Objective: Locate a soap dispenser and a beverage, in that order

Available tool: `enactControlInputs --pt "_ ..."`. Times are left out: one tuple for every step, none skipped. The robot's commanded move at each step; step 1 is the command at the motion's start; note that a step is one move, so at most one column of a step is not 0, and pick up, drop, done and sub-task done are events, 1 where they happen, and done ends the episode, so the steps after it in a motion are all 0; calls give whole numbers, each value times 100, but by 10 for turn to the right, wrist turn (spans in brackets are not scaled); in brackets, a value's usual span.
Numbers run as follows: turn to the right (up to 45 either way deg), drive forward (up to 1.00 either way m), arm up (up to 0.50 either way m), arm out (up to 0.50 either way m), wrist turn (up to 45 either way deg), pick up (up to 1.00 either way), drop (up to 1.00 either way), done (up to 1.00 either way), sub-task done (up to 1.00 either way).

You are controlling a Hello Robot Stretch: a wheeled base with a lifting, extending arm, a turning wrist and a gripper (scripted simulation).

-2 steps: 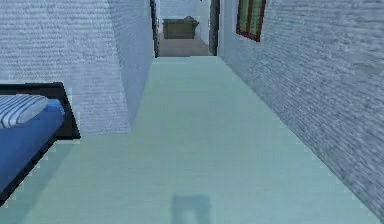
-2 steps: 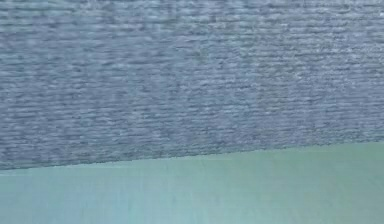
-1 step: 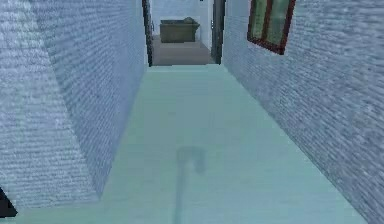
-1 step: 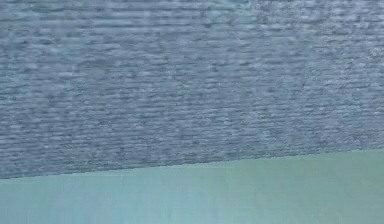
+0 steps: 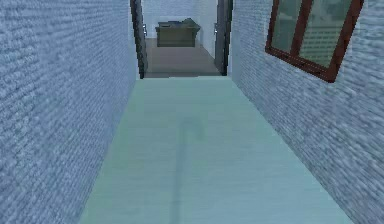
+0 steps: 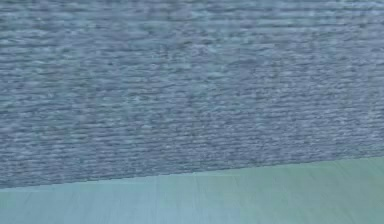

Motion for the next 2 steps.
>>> enactControlInputs --pt "-30 0 0 0 0 0 0 0 0" --pt "0 100 0 0 0 0 0 0 0"
